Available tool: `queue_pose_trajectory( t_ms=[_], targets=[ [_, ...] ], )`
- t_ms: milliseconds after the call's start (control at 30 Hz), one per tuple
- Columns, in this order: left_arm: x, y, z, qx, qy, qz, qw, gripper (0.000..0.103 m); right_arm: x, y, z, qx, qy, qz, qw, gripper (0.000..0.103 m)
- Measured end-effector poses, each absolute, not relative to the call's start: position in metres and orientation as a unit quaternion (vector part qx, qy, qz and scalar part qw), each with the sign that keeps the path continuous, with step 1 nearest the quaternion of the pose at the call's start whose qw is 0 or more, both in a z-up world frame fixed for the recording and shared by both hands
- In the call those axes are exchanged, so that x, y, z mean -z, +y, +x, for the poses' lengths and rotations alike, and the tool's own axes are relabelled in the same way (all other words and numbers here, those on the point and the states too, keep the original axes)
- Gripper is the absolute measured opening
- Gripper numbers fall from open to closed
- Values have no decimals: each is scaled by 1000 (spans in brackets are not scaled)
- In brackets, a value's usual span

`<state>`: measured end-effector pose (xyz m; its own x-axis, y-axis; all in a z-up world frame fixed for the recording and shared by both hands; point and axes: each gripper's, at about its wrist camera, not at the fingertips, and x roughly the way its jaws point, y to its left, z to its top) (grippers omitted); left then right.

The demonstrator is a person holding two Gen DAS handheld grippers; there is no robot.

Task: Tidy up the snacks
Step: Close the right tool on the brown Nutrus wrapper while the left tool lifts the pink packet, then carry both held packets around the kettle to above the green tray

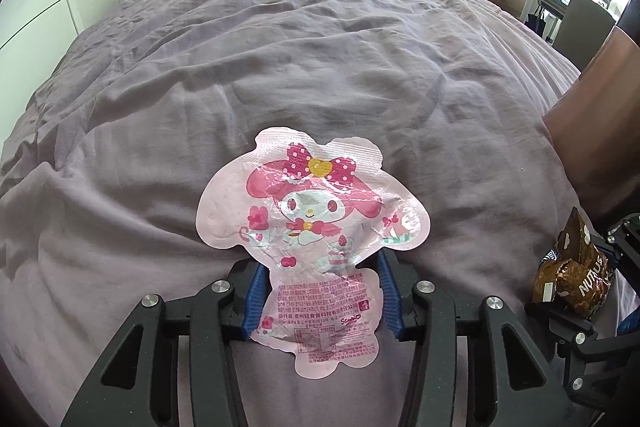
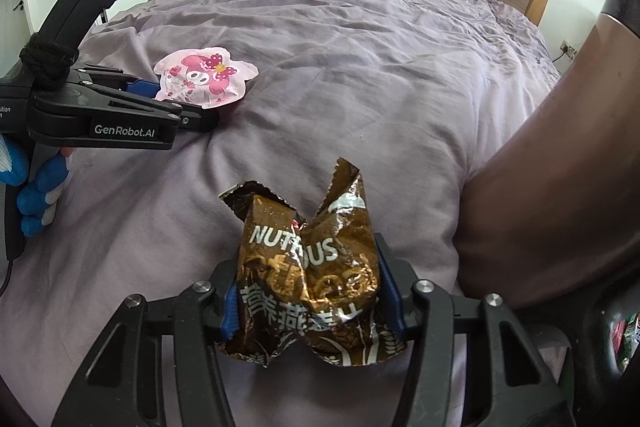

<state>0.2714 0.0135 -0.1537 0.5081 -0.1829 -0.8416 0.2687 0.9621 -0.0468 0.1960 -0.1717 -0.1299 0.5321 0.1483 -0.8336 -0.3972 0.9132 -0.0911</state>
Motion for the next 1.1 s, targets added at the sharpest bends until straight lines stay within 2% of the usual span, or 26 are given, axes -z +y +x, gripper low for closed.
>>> queue_pose_trajectory(
  t_ms=[233, 1100],
  targets=[
    [148, 10, 261, 131, 457, 59, 878, 22, 127, -174, 196, -156, 457, -123, 867, 103],
    [120, 7, 210, 98, 435, 91, 891, 21, 106, -179, 179, -165, 453, -73, 873, 103]
  ],
)
